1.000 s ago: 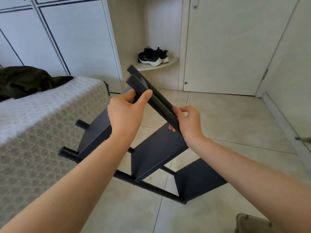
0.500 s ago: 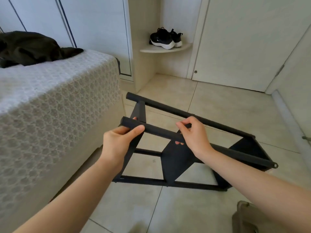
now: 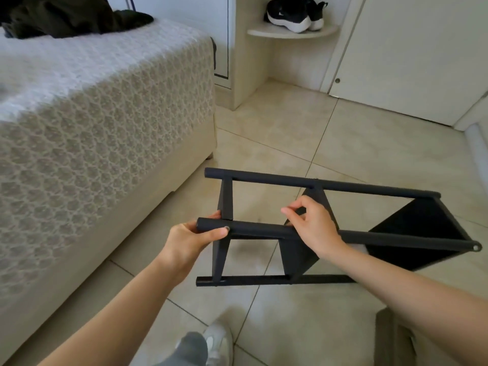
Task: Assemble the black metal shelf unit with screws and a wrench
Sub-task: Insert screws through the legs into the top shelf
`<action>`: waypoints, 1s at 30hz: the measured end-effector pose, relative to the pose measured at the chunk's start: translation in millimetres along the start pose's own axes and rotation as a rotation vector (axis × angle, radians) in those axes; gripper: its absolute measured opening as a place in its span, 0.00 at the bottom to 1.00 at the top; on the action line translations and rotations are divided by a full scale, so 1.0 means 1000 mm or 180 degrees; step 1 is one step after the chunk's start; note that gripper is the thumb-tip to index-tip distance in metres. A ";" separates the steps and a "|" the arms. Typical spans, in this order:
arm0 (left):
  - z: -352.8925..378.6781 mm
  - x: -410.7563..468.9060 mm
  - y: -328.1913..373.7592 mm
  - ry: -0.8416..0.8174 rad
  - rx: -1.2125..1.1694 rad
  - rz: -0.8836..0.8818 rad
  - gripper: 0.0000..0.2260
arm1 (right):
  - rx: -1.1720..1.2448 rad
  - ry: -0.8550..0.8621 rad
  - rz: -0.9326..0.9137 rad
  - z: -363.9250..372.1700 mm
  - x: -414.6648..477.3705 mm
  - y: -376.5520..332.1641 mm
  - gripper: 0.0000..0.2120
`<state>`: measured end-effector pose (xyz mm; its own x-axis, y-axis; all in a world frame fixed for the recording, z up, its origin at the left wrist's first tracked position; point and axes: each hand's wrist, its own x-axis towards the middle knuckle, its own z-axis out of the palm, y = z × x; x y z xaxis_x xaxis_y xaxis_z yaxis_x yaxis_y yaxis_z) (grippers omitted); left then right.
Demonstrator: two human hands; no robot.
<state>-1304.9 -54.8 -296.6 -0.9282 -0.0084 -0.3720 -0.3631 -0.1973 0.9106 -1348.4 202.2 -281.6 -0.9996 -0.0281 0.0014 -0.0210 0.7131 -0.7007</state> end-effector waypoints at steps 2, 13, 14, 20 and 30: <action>-0.008 -0.001 -0.010 0.0015 -0.0006 -0.0055 0.25 | -0.0075 -0.0083 -0.0005 0.007 -0.004 0.003 0.06; -0.027 -0.009 -0.045 0.0208 0.0486 -0.0152 0.19 | -0.0155 -0.0564 0.0168 0.024 -0.018 0.013 0.06; -0.028 -0.009 -0.047 0.0211 0.0527 -0.0137 0.19 | -0.0161 -0.0598 0.0173 0.023 -0.018 0.013 0.06; -0.031 -0.008 -0.043 0.0145 0.1036 0.0061 0.14 | -0.0176 -0.0810 0.0228 0.019 -0.018 0.012 0.05; -0.034 -0.007 -0.038 -0.0747 0.2934 0.0872 0.36 | -0.0270 -0.0702 0.0212 0.021 -0.019 0.015 0.08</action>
<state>-1281.5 -80.6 -334.2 -0.9459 0.2745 -0.1731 0.0381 0.6236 0.7808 -1329.3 198.7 -307.4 -0.9708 -0.1245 -0.2051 0.0341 0.7746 -0.6316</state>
